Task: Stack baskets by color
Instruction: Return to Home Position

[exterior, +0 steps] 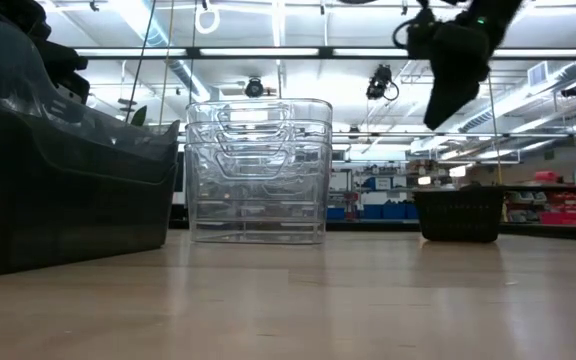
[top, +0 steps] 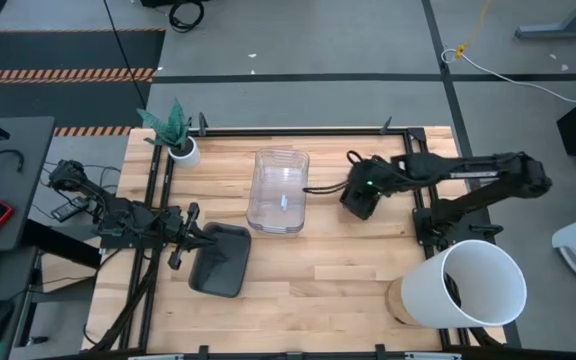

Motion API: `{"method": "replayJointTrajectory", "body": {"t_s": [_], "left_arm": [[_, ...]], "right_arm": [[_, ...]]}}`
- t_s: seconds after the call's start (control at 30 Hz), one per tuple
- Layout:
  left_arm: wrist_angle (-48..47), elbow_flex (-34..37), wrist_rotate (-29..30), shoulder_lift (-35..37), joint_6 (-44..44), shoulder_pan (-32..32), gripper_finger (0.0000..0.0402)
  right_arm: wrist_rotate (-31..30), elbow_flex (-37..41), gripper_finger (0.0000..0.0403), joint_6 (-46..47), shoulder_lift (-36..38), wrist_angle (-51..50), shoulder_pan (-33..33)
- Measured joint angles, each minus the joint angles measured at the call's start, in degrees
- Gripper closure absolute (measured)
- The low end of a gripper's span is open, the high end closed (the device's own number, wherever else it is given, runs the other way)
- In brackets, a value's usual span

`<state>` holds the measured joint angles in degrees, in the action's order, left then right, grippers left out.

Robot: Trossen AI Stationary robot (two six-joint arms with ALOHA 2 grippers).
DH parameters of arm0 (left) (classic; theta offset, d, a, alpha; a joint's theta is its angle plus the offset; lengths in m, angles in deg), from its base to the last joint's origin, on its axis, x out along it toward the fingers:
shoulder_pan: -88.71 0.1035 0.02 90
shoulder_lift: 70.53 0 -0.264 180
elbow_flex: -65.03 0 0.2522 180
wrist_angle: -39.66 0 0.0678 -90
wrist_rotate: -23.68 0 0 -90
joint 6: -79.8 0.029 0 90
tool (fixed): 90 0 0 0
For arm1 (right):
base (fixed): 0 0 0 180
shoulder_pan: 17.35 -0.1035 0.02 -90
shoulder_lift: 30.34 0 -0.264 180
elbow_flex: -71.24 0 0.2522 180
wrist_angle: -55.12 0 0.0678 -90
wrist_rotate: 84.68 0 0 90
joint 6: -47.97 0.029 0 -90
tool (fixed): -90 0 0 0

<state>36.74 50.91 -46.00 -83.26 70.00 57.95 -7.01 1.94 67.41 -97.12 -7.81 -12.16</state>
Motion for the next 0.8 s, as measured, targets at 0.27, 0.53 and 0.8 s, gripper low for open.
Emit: {"method": "replayJointTrajectory", "body": {"t_s": [0.27, 0.53, 0.8], "left_arm": [[0.0, 0.0, 0.0, 0.0, 0.0, 0.0, 0.0372], [0.0, 0.0, 0.0, 0.0, 0.0, 0.0, 0.0368], [0.0, 0.0, 0.0, 0.0, 0.0, 0.0, 0.0375]], "right_arm": [[2.7, 16.3, 0.0228, -0.2, 14.1, 18.0, -0.7], [7.7, 33.5, 0.0238, 0.4, 26.2, 40.1, -0.8], [8.4, 43.8, 0.0238, 1.4, 32.5, 53.1, -0.8]]}}
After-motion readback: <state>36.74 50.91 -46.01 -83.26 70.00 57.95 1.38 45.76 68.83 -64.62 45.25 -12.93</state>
